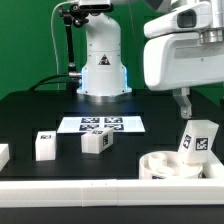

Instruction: Assemble stool

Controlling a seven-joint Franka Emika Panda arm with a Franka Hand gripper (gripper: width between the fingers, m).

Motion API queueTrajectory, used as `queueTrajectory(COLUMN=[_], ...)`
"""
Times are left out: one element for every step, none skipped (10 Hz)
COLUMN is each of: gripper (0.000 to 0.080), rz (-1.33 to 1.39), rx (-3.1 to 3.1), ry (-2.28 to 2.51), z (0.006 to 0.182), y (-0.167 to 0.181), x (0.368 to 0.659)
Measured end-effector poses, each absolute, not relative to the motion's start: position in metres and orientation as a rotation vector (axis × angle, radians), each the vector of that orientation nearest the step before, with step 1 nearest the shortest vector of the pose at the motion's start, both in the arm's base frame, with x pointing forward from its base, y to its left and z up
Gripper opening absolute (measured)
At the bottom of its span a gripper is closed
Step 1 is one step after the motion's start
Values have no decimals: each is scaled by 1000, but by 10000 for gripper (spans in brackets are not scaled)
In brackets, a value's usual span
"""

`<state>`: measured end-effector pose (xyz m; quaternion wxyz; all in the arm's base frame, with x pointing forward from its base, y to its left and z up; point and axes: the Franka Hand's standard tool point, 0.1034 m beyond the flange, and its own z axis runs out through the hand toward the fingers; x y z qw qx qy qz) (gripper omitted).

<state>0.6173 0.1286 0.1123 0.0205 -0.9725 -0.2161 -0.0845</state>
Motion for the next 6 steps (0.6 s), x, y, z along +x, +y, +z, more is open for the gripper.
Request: queueTrajectory(gripper=[649,649,649,649,649,649], rz=[-156,-178,-206,-242,-237,-238], rx=[-3018,-3009,-2999,-2985,-2988,-2972], ry=[-679,-729,-792,-880,-858,-925], z=[112,112,111,111,111,111], y=[128,125,122,123,123,123], x=[615,620,623,625,624,624])
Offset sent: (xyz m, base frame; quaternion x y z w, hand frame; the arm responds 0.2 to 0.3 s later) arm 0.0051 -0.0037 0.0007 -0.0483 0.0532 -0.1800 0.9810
